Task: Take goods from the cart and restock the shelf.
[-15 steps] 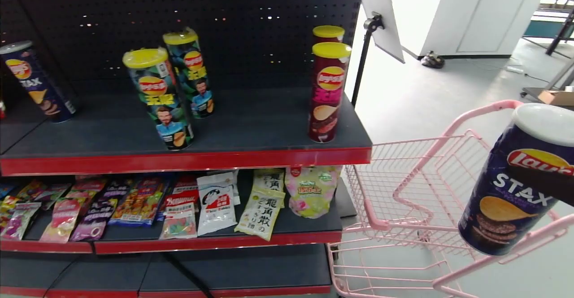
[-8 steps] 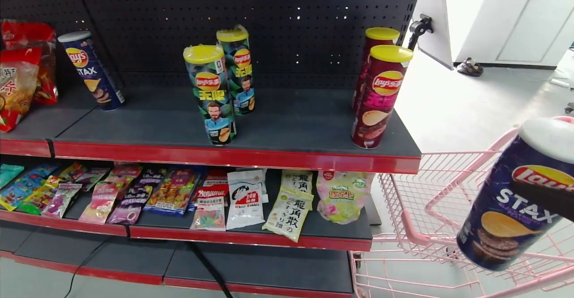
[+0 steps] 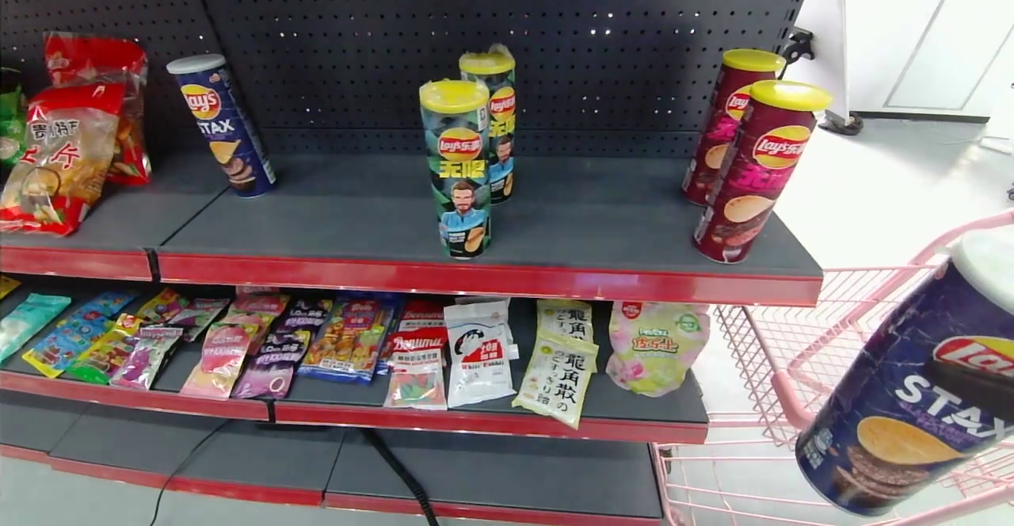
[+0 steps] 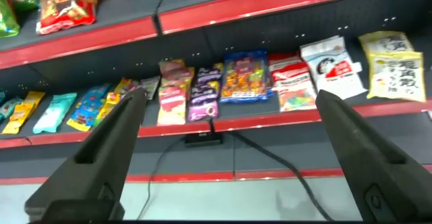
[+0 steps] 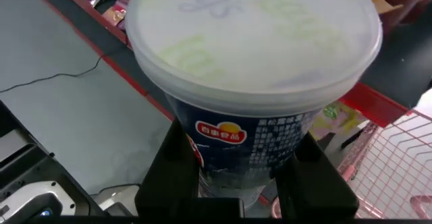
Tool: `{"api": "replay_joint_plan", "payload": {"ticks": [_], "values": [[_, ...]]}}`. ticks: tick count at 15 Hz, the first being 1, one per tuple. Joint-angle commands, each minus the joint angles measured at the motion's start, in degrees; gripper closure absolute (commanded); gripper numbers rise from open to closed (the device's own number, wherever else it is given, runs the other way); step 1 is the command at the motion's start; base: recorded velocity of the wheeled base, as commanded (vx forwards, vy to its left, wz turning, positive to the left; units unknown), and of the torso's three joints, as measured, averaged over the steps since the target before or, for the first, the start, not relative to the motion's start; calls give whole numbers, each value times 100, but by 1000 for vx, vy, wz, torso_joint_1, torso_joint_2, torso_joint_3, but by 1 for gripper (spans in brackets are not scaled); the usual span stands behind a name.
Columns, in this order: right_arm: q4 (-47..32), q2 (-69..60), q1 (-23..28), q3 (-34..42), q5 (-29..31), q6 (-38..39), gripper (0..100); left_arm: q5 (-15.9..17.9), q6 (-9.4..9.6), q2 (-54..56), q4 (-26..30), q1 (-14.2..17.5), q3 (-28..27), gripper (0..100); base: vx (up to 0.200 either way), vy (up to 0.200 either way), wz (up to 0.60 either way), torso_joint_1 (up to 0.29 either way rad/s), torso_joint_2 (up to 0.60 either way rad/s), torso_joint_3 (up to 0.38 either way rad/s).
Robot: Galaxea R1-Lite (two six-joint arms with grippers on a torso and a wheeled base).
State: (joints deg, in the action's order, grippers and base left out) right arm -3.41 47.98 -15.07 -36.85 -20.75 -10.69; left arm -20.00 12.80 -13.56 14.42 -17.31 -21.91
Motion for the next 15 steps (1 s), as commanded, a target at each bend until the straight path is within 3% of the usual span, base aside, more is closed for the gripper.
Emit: {"api": "replay_joint_plan", "payload": {"ticks": [1,6,9,15], "values": [[-1,-131,-49,29,-8,-3,100,-3,12,20,-1,0,2,0,0,200,0,7,7,7],[16,-439,-146,354,80,-3,100,-3,65,37,-1,0,2,0,0,200,0,0,2,4],[-28,-474,-110,372,554,-12,100,-3,91,11,-1,0,2,0,0,200,0,4,2,1],[-28,-333,-75,416,888,-364,100,-12,258,20,-10,8,-7,0,0,0,0,0,0,0]]}}
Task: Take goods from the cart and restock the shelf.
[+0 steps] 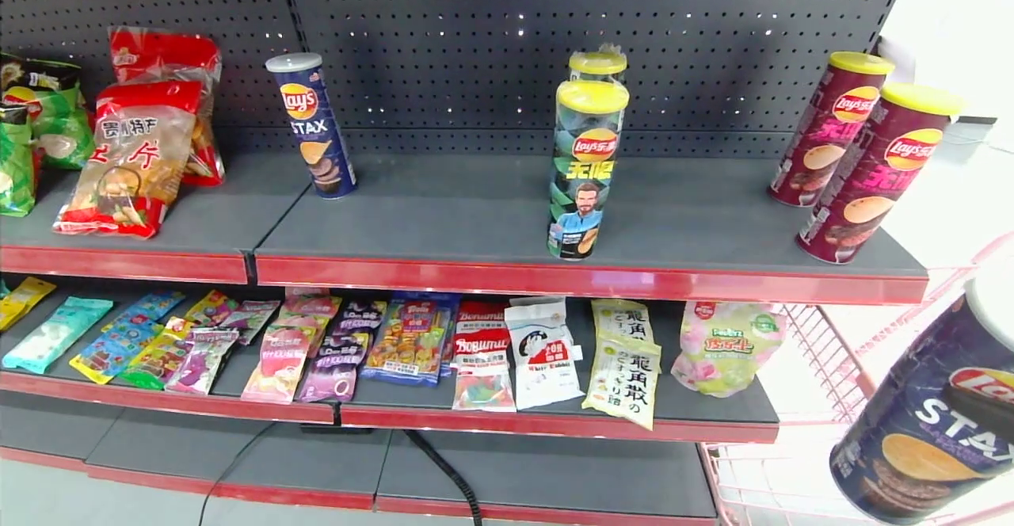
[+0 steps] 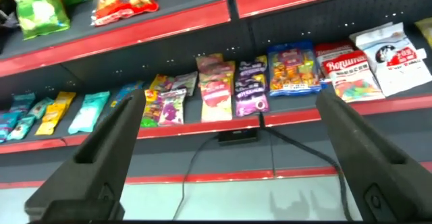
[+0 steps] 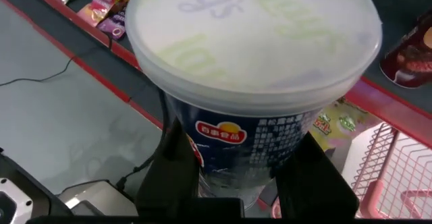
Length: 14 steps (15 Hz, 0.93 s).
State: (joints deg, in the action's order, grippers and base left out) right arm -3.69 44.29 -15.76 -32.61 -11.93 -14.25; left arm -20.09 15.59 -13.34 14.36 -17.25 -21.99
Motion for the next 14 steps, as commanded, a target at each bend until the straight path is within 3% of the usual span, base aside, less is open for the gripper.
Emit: {"api": "replay_joint_plan", "payload": {"ticks": [1,3,6,12,14], "values": [[9,54,3,-9,25,1,100,-4,76,-2,5,-6,2,0,0,0,0,0,0,0],[0,62,-6,9,33,1,100,-4,243,-55,5,-6,2,0,0,0,0,0,0,0],[44,141,-6,44,25,19,100,-4,278,-64,5,2,2,0,0,0,-400,3,0,2],[53,229,-6,44,25,19,100,-4,313,-73,-3,2,11,0,0,0,0,0,0,0],[53,221,-6,62,25,28,100,-4,313,-73,-3,2,11,0,100,200,0,-2,2,5]]}}
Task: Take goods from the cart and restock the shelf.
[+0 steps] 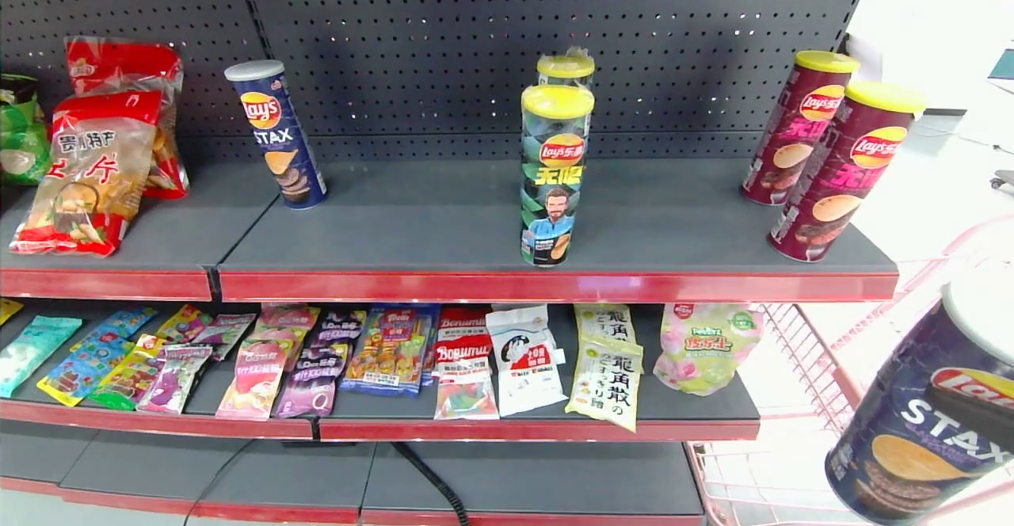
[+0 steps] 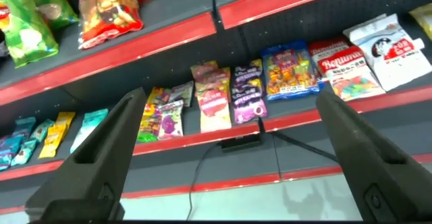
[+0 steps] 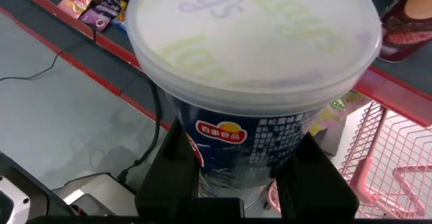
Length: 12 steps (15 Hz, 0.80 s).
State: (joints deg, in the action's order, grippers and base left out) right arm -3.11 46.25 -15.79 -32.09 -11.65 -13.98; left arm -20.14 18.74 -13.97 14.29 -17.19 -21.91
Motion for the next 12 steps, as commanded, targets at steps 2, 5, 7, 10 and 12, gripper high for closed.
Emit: {"api": "replay_joint_plan", "payload": {"ticks": [2,5,7,10,12], "values": [[-6,24,-3,9,-4,1,100,-8,-2,-9,4,-4,2,0,200,200,0,0,5,2],[3,16,-3,9,-4,1,100,10,-2,8,-5,-13,2,0,0,0,0,0,0,0],[3,7,-3,9,-4,1,100,10,-2,35,4,-13,29,0,0,0,0,0,0,0],[-6,-11,-3,-8,-4,-8,100,10,-2,61,4,-13,20,0,0,0,0,0,0,0],[-6,-20,-3,18,-4,1,100,1,-2,44,4,-4,20,0,0,0,0,0,0,0]]}}
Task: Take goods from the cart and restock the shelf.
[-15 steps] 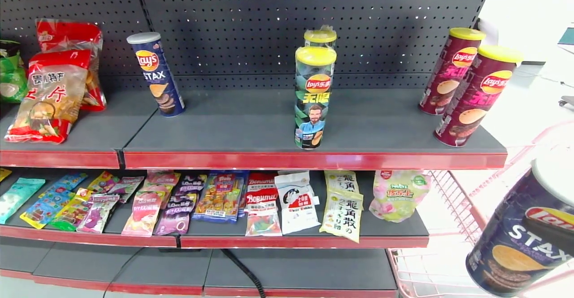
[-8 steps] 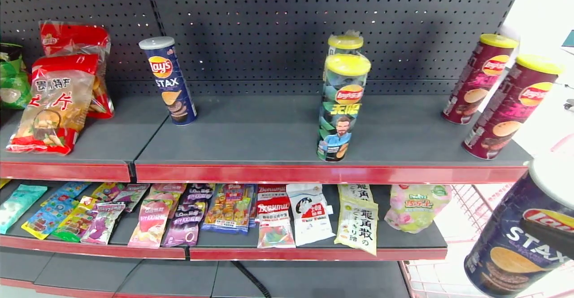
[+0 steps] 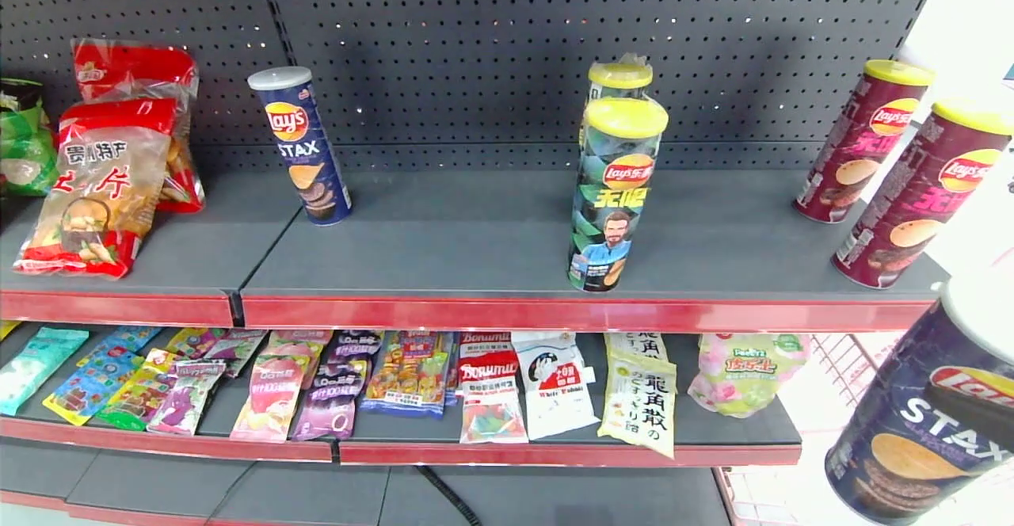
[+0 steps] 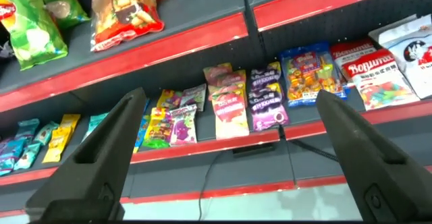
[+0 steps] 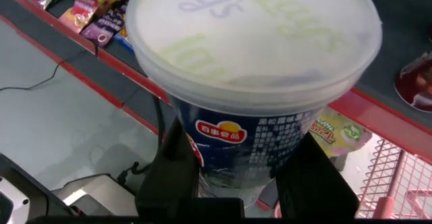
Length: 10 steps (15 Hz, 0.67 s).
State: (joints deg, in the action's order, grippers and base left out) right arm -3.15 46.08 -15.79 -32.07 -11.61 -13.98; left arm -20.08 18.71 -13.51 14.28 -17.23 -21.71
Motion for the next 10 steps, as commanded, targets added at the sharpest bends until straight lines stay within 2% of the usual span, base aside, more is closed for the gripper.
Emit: {"api": "replay_joint_plan", "payload": {"ticks": [1,2,10], "values": [[-2,-3,-3,17,0,1,100,-5,1,-12,5,0,0,0,0,0,0,0,0,0],[-2,-11,5,17,0,1,100,-5,1,-29,5,0,0,0,0,0,0,0,0,0],[-2,-20,5,17,0,1,100,-5,1,-3,5,0,0,0,0,200,0,1,0,2]]}}
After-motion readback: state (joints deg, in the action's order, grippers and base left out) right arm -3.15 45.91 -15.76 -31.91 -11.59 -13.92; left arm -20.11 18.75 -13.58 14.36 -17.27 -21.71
